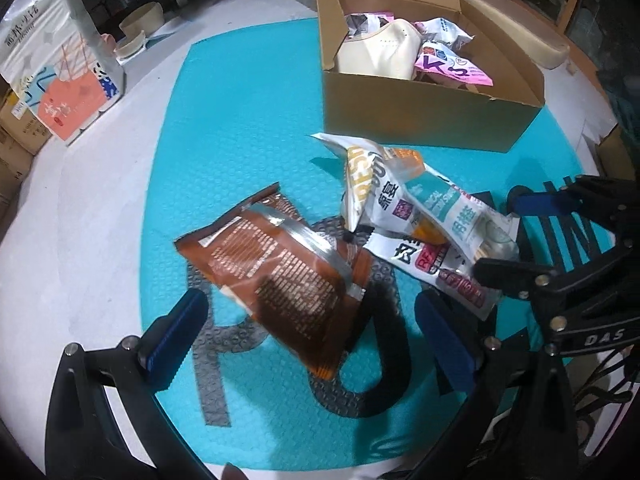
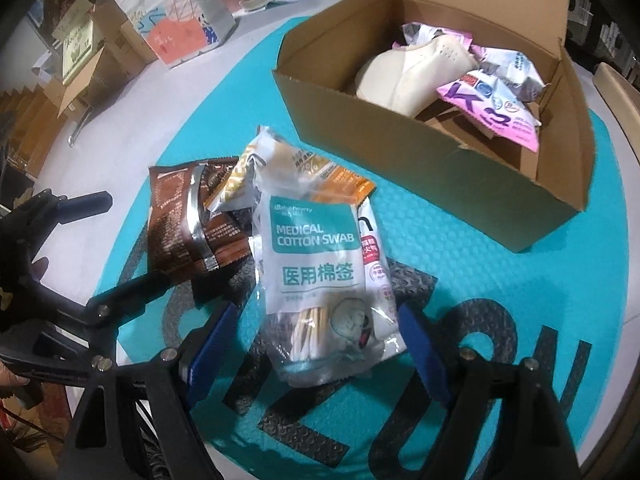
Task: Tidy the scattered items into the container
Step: 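Withdraw both tools toward the remaining cotton swab and brown packets, then grasp the brown snack packet with the left tool while the right tool grasps the cotton swab pack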
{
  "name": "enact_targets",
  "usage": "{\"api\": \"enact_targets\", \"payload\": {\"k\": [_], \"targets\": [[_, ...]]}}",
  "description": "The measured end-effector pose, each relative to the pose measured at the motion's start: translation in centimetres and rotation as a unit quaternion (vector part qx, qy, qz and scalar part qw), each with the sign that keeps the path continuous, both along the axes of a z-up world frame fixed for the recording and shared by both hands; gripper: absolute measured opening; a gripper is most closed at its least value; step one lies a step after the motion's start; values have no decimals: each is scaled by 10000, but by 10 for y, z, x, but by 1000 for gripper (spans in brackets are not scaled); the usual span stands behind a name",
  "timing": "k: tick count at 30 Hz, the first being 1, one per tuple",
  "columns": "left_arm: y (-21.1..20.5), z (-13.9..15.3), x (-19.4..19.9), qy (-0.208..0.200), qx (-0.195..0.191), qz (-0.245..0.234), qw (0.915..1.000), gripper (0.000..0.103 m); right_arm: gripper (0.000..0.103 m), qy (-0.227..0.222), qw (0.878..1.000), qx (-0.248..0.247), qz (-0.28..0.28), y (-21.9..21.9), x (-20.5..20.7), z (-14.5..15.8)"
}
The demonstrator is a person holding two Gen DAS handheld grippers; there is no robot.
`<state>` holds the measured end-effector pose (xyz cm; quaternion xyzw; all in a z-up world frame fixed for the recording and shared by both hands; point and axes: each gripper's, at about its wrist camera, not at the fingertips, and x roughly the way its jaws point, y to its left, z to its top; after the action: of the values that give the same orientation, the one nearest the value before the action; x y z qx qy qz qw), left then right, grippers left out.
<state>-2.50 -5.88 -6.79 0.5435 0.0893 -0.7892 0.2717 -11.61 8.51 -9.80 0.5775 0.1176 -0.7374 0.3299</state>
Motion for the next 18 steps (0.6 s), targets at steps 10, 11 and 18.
{"api": "enact_targets", "payload": {"k": [10,11,18], "targets": [[-25,-14,0,103,200,469,9986,103,82,-39,9997,214,-103,-8,-10,-24],[-27,-15,-1,103,211,494,9985,103,78,-35,9997,192,-140,-7,-12,-25],[-48,-20,-7,209,368,844,9955,103,38,-283,9989,87,-366,12,-30,-32]]}}
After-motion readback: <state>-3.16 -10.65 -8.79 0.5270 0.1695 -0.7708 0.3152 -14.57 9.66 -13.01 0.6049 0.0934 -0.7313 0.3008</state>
